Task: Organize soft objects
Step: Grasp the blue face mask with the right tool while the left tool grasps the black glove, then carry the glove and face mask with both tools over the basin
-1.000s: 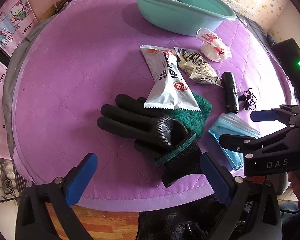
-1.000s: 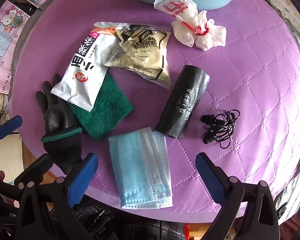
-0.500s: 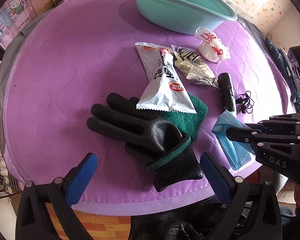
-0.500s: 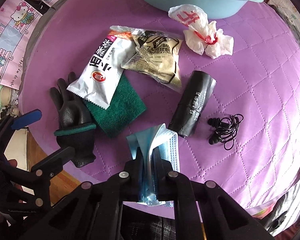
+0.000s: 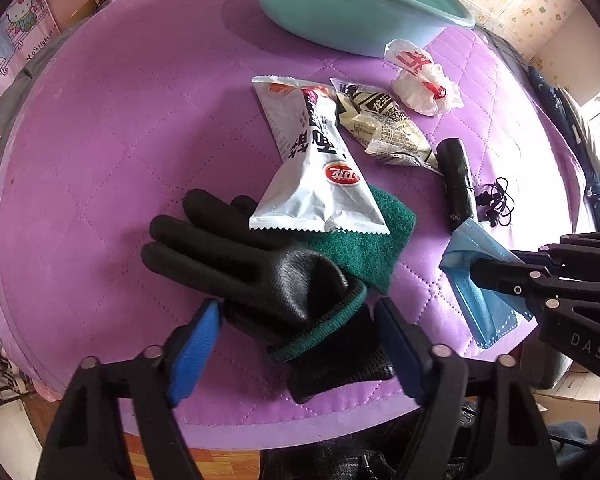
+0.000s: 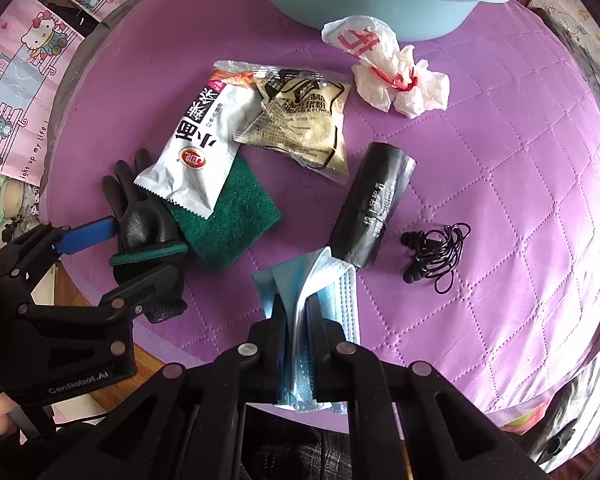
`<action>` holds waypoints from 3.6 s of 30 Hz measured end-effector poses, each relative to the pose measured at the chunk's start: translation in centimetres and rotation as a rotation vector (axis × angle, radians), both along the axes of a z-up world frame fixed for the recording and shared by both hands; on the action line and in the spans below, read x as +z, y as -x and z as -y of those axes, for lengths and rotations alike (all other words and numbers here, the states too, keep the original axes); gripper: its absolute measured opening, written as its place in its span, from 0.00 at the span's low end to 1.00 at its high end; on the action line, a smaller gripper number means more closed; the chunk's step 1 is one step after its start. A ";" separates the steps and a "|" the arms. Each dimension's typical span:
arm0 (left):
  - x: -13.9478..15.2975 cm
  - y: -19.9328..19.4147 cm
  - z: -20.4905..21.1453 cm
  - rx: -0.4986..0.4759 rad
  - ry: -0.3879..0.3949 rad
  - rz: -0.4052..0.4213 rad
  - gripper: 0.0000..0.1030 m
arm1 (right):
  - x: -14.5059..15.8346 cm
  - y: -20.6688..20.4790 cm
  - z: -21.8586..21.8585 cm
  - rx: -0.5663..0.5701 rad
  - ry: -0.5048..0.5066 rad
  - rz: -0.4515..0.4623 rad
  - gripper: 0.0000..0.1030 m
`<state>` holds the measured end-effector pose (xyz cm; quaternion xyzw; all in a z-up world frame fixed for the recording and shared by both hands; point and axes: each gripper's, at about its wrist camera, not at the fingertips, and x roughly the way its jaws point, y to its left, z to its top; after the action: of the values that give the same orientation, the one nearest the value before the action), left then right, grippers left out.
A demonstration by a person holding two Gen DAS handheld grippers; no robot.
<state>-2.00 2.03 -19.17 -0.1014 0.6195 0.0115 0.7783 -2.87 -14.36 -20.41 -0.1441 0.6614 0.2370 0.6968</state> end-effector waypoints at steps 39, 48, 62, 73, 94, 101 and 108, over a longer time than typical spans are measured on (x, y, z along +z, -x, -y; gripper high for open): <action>8.5 3.2 -1.0 -0.055 -0.033 0.146 0.35 | 7.3 -1.3 0.3 0.010 -0.051 0.142 0.07; 10.3 2.6 0.0 -0.105 -0.035 0.187 0.35 | 8.3 -1.7 1.0 -0.014 -0.054 0.189 0.07; 12.9 -1.0 1.9 -0.212 -0.038 0.256 0.35 | 11.7 -4.4 1.6 -0.061 -0.069 0.268 0.07; 15.5 -4.6 1.9 -0.252 -0.047 0.315 0.35 | 14.1 -7.5 1.4 -0.071 -0.085 0.296 0.07; 16.7 -13.2 1.6 -0.345 -0.069 0.335 0.35 | 16.1 -16.3 -0.8 -0.090 -0.106 0.351 0.07; 15.8 -16.7 1.0 -0.354 -0.053 0.320 0.35 | 15.4 -19.6 -1.8 -0.110 -0.106 0.340 0.07; 14.8 -19.9 0.2 -0.356 -0.041 0.303 0.35 | 14.1 -22.4 -2.3 -0.138 -0.101 0.328 0.07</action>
<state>17.87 1.79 -4.36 0.0247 0.5034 -0.1288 0.8540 19.55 -12.05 -6.28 -0.0999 0.5345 0.1952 0.8163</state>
